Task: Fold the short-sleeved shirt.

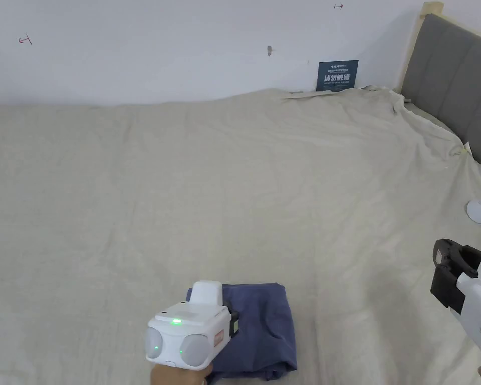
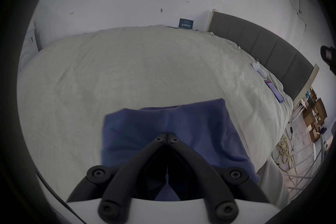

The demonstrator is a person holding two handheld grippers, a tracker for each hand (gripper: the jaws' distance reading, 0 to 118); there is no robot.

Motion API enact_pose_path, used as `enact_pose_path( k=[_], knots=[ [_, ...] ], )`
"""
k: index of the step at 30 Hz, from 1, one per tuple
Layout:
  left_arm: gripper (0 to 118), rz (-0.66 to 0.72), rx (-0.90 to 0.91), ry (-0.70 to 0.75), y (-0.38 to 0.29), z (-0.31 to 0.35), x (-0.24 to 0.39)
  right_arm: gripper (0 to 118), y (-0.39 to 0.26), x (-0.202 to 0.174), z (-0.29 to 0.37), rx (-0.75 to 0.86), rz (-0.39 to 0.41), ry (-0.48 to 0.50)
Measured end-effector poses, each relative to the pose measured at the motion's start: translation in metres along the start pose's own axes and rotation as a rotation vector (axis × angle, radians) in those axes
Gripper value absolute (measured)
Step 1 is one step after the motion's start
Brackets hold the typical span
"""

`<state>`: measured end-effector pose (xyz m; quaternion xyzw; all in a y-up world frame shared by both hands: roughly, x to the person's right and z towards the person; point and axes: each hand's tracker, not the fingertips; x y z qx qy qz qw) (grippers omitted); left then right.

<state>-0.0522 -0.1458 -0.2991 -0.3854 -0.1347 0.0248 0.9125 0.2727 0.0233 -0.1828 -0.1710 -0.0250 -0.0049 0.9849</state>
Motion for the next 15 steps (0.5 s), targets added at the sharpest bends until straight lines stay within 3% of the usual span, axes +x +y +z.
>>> enact_pose_path(
  k=[15],
  knots=[
    [1, -0.1, -0.034, -0.115, -0.018, -0.023, 0.073, 0, -0.003, 0.012, 0.003, -0.017, -0.005, -0.04]
  ],
)
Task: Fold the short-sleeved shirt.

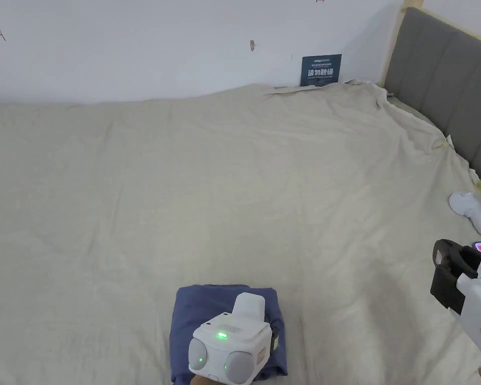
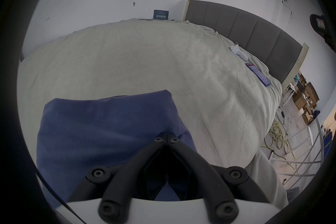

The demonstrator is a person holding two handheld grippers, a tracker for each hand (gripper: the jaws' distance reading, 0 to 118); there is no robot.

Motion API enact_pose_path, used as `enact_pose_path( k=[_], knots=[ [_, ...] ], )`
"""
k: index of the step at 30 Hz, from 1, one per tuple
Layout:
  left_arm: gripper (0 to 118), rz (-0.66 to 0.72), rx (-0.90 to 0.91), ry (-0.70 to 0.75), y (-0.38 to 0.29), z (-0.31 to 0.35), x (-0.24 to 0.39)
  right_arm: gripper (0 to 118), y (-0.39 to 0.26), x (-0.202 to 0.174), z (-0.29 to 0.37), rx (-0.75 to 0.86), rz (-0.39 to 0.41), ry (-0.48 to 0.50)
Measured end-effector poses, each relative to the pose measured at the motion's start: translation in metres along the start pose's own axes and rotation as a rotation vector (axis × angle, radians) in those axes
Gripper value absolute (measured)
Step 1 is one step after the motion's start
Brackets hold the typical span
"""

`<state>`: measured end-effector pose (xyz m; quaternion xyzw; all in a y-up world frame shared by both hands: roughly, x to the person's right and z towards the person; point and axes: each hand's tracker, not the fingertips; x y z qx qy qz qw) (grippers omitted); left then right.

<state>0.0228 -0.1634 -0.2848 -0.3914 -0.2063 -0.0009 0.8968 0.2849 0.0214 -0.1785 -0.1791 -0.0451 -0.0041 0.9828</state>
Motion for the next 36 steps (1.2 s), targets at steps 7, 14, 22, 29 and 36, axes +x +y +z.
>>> enact_pose_path(
  k=[7, 14, 22, 29, 36],
  knots=[
    [1, 0.045, 0.024, -0.034, 0.011, 0.016, -0.011, 0, 0.003, -0.001, 0.0, 0.005, 0.002, -0.001],
    [1, 0.072, 0.191, -0.089, 0.053, 0.082, -0.034, 0, 0.017, -0.019, 0.002, 0.047, 0.019, 0.023],
    [1, 0.072, 0.406, 0.056, 0.079, 0.159, -0.087, 0, 0.026, -0.048, -0.002, 0.11, 0.032, 0.069],
    [1, 0.075, 0.559, 0.237, 0.068, 0.202, -0.129, 0, 0.025, -0.073, -0.01, 0.157, 0.033, 0.105],
    [1, 0.089, 0.692, 0.369, 0.038, 0.227, -0.151, 0, 0.014, -0.095, -0.014, 0.223, 0.052, 0.103]
  ],
)
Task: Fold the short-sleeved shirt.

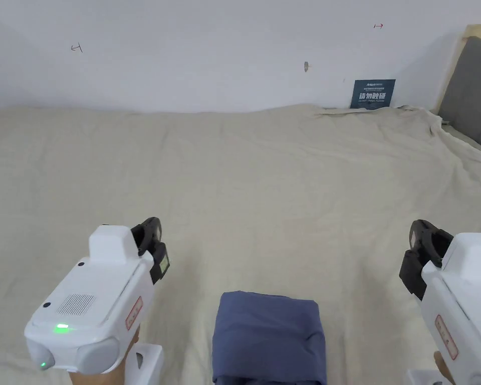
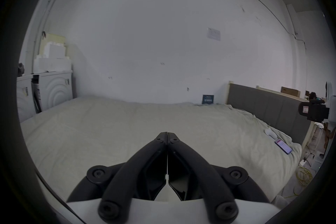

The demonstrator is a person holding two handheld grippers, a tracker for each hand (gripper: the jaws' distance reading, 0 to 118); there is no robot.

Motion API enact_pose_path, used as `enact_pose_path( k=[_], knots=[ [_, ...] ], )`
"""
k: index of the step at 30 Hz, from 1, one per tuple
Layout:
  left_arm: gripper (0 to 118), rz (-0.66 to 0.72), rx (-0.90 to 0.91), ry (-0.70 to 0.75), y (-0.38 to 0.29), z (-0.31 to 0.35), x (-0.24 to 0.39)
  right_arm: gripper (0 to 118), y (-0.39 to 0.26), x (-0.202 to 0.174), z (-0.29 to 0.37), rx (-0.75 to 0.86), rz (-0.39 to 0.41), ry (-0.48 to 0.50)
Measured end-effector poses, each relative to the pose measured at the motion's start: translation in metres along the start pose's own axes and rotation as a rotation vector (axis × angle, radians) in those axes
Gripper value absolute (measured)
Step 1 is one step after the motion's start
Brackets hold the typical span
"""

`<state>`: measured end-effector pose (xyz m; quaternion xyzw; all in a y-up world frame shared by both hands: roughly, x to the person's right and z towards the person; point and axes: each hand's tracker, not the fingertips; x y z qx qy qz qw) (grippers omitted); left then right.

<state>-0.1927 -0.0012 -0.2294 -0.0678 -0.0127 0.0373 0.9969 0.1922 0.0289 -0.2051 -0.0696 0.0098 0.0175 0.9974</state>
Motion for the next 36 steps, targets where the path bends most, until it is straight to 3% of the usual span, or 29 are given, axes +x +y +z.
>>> enact_pose_path(
  k=[12, 22, 28, 36],
  knots=[
    [1, -0.027, 0.013, 0.088, -0.016, 0.026, -0.022, 0, -0.01, -0.042, -0.001, 0.003, 0.005, 0.033],
    [1, 0.004, -0.069, 0.078, -0.029, 0.028, -0.029, 0, -0.102, -0.08, -0.049, -0.22, -0.077, 0.121],
    [1, 0.082, -0.197, 0.019, -0.042, 0.02, -0.033, 0, -0.167, -0.095, -0.072, -0.381, -0.034, 0.117],
    [1, 0.18, -0.385, -0.075, -0.07, -0.002, -0.028, 0, -0.208, -0.106, -0.09, -0.419, -0.022, 0.151]
  ],
)
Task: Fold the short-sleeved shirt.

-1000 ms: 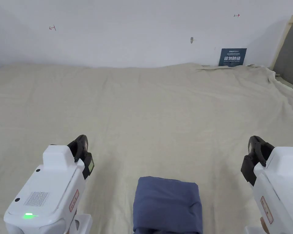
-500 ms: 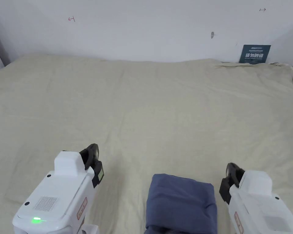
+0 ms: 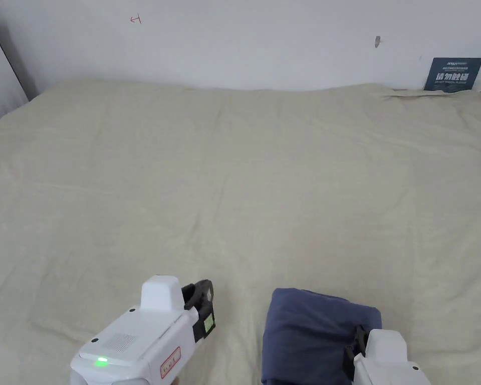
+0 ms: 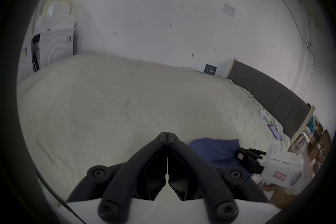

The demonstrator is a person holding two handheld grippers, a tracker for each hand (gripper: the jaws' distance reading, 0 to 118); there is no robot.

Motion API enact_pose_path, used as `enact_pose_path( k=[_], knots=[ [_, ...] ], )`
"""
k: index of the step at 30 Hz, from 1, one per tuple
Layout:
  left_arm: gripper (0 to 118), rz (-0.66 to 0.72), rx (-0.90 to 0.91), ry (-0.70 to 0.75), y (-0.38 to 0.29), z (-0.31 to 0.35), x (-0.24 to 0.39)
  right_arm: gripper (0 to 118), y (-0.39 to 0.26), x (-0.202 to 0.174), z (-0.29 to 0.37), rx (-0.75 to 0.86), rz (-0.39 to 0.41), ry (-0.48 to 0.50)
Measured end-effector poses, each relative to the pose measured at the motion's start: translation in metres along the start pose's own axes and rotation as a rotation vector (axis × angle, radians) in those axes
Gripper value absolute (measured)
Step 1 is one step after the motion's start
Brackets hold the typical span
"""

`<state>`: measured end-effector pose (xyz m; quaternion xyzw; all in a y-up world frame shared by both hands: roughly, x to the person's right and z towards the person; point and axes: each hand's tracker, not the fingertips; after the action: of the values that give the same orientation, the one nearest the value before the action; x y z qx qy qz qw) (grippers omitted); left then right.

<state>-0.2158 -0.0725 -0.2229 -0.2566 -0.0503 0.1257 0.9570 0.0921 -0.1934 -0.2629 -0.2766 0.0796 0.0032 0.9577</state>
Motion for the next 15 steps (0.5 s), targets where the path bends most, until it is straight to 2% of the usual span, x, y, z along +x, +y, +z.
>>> enact_pose_path(
  k=[2, 6, 8, 9, 10, 12, 13, 15],
  knots=[
    [2, 0.02, -0.029, -0.02, -0.003, -0.008, 0.0, 0, -0.008, -0.002, -0.009, -0.01, 0.015, 0.021],
    [5, 0.054, -0.136, -0.067, -0.007, -0.029, 0.005, 0, -0.019, -0.006, -0.012, 0.007, 0.028, 0.003],
    [23, 0.073, -0.206, -0.09, -0.008, -0.041, 0.007, 0, -0.017, -0.005, -0.013, -0.001, 0.034, 0.003],
    [39, 0.077, -0.232, -0.095, -0.009, -0.049, 0.009, 0, -0.017, -0.006, -0.012, -0.003, 0.031, 0.004],
    [66, 0.075, -0.264, -0.102, -0.01, -0.057, 0.012, 0, -0.016, -0.005, -0.013, -0.009, 0.033, 0.005],
    [94, 0.081, -0.333, -0.141, -0.013, -0.073, 0.016, 0, -0.016, -0.005, -0.012, -0.01, 0.035, 0.007],
    [99, 0.083, -0.357, -0.169, -0.014, -0.08, 0.017, 0, -0.016, -0.006, -0.012, -0.012, 0.038, 0.007],
    [98, 0.099, -0.395, -0.212, -0.016, -0.091, 0.02, 0, -0.016, -0.007, -0.012, -0.012, 0.055, 0.002]
  ],
)
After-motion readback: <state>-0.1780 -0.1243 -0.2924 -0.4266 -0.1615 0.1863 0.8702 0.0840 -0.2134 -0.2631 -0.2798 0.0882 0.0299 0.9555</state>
